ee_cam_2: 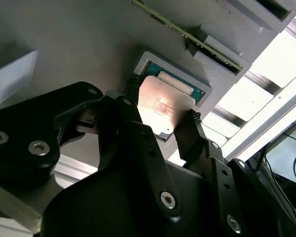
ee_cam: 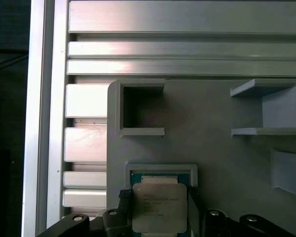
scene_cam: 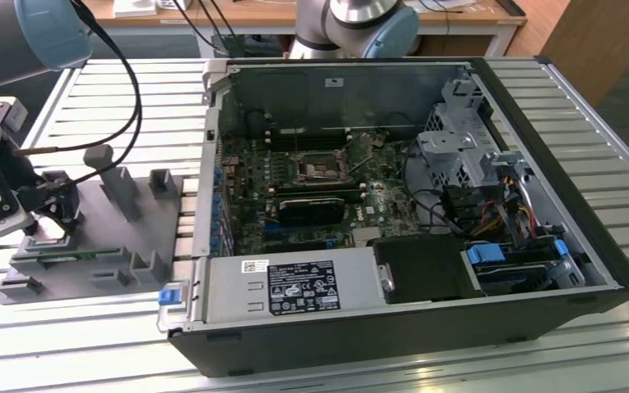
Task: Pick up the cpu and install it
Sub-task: 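Pick up the cpu and move it towards the insertion slot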
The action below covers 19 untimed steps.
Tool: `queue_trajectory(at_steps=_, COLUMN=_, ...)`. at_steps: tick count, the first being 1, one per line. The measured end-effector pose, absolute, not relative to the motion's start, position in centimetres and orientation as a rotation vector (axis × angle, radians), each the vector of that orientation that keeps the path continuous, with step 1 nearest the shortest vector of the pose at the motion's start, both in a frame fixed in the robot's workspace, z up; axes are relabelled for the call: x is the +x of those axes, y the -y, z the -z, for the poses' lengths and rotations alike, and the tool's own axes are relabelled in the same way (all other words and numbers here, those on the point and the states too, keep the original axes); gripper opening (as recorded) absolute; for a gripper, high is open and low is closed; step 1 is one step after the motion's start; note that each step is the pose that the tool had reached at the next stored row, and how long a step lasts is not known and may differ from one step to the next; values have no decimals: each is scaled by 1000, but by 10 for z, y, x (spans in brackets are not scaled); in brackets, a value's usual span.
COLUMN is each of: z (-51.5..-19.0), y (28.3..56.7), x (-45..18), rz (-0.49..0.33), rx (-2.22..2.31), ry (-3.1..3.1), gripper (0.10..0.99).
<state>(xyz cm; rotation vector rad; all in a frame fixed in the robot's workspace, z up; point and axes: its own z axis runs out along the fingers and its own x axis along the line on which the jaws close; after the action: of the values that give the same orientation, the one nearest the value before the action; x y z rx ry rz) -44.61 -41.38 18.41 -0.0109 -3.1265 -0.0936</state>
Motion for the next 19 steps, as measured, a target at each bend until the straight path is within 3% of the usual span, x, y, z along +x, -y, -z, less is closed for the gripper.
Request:
queue_trajectory(at_steps=1, z=-184, y=414, x=-446, rz=94, rx=-11, ry=3127, gripper=541)
queue_trajectory(at_steps=19, z=-205, y=414, x=-446, rz=94, rx=-11, ry=3127, gripper=537)
